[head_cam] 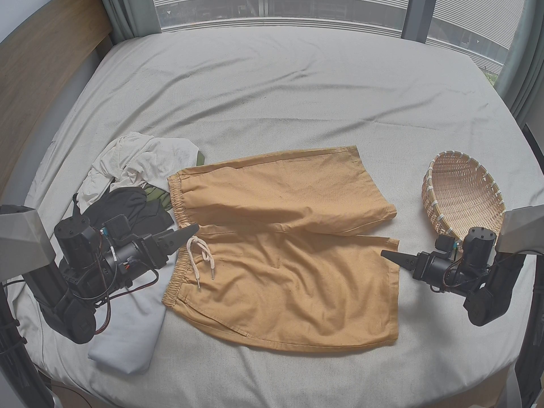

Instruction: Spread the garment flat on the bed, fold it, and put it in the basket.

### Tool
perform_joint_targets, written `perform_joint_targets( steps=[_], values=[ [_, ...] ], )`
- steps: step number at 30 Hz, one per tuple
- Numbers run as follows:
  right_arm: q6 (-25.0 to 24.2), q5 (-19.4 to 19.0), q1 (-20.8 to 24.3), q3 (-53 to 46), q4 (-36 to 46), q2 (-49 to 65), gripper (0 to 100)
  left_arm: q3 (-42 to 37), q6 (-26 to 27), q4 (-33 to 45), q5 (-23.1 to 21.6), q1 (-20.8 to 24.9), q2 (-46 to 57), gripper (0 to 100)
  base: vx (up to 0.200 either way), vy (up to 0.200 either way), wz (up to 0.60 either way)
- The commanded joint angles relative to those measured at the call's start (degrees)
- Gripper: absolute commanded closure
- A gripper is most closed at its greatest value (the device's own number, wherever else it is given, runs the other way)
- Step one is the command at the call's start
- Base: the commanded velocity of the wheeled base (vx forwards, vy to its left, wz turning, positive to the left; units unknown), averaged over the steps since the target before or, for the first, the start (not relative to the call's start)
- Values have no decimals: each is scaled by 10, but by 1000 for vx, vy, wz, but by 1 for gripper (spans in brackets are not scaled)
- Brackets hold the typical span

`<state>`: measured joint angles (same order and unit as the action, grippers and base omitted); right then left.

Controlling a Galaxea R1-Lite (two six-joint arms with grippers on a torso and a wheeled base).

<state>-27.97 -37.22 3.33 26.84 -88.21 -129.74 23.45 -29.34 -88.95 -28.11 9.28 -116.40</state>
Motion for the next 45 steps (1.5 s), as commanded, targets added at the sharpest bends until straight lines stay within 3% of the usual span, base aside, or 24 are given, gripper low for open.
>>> perform_joint_targets(
  steps=[1, 17, 18, 27, 33, 45],
  values=[
    [19, 1, -7, 18, 0, -22, 0, 0, 0, -3, 0, 0, -1, 0, 0, 0, 0],
    [71, 2, -6, 59, -1, -46, 0, -1, 0, -3, 0, 4, -1, 0, 0, 0, 0],
    [79, 2, -6, 60, -1, -51, 100, -2, 0, -3, 0, 5, -1, 0, 0, 0, 0],
    [89, 6, -8, 88, -2, -53, 100, -6, 0, -3, 0, 5, -5, 0, 0, 0, 0],
    [88, 61, -5, 118, -1, -55, 100, -8, 1, -3, 0, 4, -5, 0, 0, 0, 0],
    [86, 65, -5, 127, -1, -55, 100, -13, 2, -3, 1, 2, -12, 0, 0, 0, 0]
  ],
)
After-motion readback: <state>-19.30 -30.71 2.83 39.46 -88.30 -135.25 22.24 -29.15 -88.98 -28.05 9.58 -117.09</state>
